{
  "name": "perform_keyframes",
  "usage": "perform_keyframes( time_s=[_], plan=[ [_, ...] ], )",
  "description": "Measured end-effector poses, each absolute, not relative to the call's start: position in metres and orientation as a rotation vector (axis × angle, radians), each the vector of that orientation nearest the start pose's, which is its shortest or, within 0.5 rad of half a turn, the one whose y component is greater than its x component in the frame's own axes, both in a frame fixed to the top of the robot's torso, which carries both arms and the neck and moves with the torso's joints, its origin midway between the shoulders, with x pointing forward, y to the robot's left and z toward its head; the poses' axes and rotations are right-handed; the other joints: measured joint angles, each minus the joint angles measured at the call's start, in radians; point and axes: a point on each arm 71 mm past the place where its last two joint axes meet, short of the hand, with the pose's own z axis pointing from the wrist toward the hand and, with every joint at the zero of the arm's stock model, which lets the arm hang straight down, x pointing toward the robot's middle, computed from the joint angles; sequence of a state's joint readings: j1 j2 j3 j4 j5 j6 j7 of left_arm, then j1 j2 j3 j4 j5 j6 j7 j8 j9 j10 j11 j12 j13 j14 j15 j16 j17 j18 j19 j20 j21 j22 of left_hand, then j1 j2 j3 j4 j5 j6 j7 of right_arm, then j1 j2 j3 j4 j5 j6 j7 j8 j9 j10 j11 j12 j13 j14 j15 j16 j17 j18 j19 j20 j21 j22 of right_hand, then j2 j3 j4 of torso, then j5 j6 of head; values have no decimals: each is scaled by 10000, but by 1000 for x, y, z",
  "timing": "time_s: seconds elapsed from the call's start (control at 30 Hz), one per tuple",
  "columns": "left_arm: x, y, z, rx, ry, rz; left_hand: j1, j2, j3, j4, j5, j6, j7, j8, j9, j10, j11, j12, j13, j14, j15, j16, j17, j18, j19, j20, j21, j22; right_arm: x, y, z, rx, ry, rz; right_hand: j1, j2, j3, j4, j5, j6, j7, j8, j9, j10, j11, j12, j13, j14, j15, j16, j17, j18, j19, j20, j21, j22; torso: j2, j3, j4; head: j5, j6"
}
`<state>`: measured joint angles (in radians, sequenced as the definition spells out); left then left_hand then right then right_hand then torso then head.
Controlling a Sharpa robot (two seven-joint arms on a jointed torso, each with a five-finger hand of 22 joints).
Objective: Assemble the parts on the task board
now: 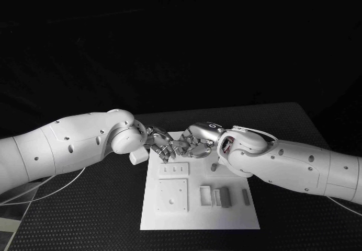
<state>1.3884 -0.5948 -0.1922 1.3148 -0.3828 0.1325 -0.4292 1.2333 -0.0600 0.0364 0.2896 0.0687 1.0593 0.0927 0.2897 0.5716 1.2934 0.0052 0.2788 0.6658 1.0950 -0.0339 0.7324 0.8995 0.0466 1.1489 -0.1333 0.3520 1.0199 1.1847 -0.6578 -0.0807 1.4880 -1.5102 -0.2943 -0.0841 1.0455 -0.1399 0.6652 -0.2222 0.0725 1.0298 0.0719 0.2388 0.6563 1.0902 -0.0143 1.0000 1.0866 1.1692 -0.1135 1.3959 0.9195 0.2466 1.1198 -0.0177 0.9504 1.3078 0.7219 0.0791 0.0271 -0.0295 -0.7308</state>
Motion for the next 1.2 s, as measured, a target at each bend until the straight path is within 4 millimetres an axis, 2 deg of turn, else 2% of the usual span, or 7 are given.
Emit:
perform_keyframes(
  time_s=[0.1,0.3,0.43,0.93,1.07,1.13,1.2],
  plan=[
    [511,138,-198,-6214,24734,-8930,65,26,13,13,0,0,0,0,19,0,0,52,0,0,0,70,-24,-3,0,0,-33,38,472,-111,-205,-3279,16843,7825,0,0,0,0,0,-1,1,-1,0,0,0,0,0,0,0,0,0,0,0,0,0,0,0,1,-1,0,-1],
    [511,137,-199,-6136,24732,-8861,1136,147,114,-57,24,0,0,-1,76,0,0,68,1,-35,-36,116,-86,-10,0,0,-78,146,472,-111,-205,-3281,16844,7825,0,0,-1,-1,0,-2,2,-11,-2,0,0,0,0,0,1,40,0,0,0,1,0,0,0,1,-3,0,-15],
    [512,137,-199,-6095,24731,-8827,1422,252,113,-57,124,0,0,-42,86,0,0,67,-7,-36,-36,186,-109,-19,0,0,-95,182,472,-111,-205,-3281,16849,7820,0,0,-1,-1,0,-3,4,-15,-5,0,0,0,0,0,2,40,1,0,1,1,0,0,0,3,-6,0,-24],
    [512,136,-201,-6042,24762,-8747,1508,338,84,-28,213,1,-1,-41,111,0,0,115,-8,-36,-37,186,-131,-90,0,0,-126,215,470,-110,-206,-3275,16887,7788,1,-1,-13,-14,0,15,-14,-8,-1,0,0,0,0,47,-7,40,1,0,18,18,0,-1,-2,6,-8,12,-61],
    [512,136,-201,-6046,24762,-8746,1444,507,84,-28,272,1,-1,-41,122,0,0,115,-20,-41,-32,186,-152,-67,0,0,-134,227,470,-110,-205,-3266,16893,7770,-39,-41,-14,-15,0,26,-25,13,0,1,0,0,0,49,-5,40,1,0,18,19,0,0,-3,6,-7,18,-66],
    [512,136,-201,-6045,24760,-8754,1365,616,56,-2,580,1,-1,-61,129,0,1,115,-30,-71,-1,186,-177,-5,0,0,-187,244,470,-110,-205,-3260,16896,7753,-39,-41,-14,-15,0,26,-25,14,0,0,0,0,0,50,-5,40,2,0,18,19,0,0,-3,6,-7,19,-71],
    [512,136,-201,-6042,24757,-8769,1290,678,-65,0,1383,1,-1,-108,149,0,1,115,-37,-71,-1,234,-199,6,0,0,-210,285,470,-110,-206,-3255,16899,7737,-39,-41,-14,-15,0,27,-25,14,-1,1,0,0,0,50,-4,40,2,0,18,19,0,0,-4,7,-7,20,-73]
  ],
)
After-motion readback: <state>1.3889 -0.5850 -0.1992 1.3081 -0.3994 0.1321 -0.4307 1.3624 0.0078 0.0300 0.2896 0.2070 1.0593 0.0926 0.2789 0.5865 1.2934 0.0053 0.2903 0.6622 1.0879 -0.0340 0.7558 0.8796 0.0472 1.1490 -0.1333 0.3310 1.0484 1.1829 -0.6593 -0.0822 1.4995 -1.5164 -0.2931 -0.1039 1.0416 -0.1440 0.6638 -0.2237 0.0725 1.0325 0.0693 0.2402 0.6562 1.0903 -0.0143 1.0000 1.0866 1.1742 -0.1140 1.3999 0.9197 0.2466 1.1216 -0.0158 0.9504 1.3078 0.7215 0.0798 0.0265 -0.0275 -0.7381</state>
